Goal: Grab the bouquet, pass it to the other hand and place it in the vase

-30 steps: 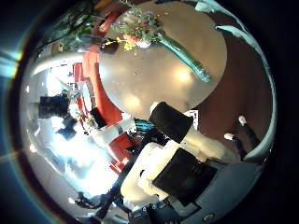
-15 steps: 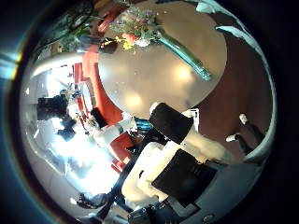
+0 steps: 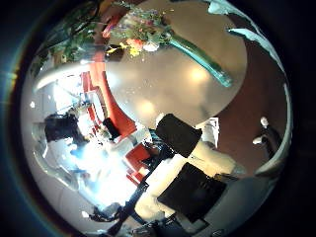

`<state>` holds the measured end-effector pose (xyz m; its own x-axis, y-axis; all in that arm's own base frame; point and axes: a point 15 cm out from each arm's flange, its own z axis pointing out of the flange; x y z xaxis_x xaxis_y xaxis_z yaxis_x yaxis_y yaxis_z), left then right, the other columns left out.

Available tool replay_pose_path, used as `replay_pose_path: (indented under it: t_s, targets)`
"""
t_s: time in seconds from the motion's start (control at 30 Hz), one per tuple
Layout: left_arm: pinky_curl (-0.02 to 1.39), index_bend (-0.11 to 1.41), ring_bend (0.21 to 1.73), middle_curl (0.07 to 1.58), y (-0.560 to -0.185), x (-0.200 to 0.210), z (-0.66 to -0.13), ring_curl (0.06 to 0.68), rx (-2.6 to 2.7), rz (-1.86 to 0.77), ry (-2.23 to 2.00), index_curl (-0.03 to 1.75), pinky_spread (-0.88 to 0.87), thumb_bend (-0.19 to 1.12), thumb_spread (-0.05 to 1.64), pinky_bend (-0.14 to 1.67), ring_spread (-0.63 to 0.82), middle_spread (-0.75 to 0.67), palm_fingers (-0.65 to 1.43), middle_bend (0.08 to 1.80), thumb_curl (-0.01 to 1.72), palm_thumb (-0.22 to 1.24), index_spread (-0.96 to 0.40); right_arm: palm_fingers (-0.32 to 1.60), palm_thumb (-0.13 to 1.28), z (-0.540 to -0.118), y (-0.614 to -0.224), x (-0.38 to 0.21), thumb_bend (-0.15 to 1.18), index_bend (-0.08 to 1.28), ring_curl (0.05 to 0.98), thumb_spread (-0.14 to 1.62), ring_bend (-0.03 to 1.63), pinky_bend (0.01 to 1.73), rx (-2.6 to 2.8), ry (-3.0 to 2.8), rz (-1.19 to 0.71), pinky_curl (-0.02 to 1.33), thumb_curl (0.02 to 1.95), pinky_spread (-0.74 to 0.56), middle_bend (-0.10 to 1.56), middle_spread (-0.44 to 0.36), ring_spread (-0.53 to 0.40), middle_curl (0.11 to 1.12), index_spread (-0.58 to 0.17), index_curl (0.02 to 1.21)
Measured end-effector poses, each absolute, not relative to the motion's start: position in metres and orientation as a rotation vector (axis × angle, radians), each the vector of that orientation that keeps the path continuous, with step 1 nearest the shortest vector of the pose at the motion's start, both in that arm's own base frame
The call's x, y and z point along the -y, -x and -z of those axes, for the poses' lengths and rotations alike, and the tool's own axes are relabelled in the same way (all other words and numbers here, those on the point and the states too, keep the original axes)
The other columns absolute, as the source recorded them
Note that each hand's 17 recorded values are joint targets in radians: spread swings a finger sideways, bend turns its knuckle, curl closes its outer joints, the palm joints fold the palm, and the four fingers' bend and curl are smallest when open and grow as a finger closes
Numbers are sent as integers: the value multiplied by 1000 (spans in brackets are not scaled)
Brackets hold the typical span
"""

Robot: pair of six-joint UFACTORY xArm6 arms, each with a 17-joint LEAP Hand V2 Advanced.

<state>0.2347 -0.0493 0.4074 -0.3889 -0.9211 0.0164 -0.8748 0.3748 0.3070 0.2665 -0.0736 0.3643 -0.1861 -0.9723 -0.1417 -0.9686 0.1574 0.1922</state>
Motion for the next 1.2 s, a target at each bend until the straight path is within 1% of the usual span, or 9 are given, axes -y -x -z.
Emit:
replay_pose_path:
  t_s: [0.07,0.17,0.37,0.47,0.53,0.77,1.2]
  targets:
    - [331,186,553,316,-239,46,-406,134,2465,361,-1591,424,370,-21,1192,240,329,183,342,184,308,332,-119,496,422,-352,-270,74,-16,184,234,1130,937,821,2426,-1939,372,-7,339,118,504,-113,-177,455,-303,383]
    - [332,188,555,316,-248,46,-403,136,2485,324,-1568,422,371,-19,1192,241,329,183,341,184,308,328,-118,501,435,-313,-258,68,-21,187,241,1114,954,832,2444,-1827,458,-7,348,112,512,-115,-180,462,-293,387]
    - [334,189,556,317,-251,44,-390,137,2503,321,-1507,421,371,-19,1194,241,329,184,340,185,308,323,-118,491,447,-287,-261,54,-24,185,256,1094,987,846,2469,-1736,459,-7,361,105,526,-120,-185,475,-284,397]
    - [335,189,556,317,-254,41,-389,137,2512,327,-1494,420,371,-18,1195,241,328,184,340,185,310,320,-118,491,457,-260,-254,53,-22,184,262,1087,995,859,2463,-1710,480,-7,366,104,537,-122,-191,483,-282,401]
    - [335,190,556,317,-258,40,-389,138,2513,321,-1495,420,371,-18,1195,241,328,184,340,185,310,320,-118,495,466,-246,-257,55,-22,189,266,1083,1006,860,2478,-1707,462,-8,371,98,543,-123,-195,488,-279,404]
    - [338,190,555,318,-260,39,-392,138,2519,319,-1493,420,361,-18,1196,240,328,184,340,185,312,319,-110,472,481,-230,-261,59,-24,189,277,1067,1012,872,2460,-1670,507,-7,383,87,554,-124,-199,500,-271,418]
    - [338,190,554,318,-268,40,-394,139,2516,318,-1501,420,350,-18,1199,243,326,184,340,184,310,313,-108,444,533,-199,-284,75,-21,191,291,1057,1019,909,2471,-1647,480,-7,403,90,562,-106,-190,515,-264,430]
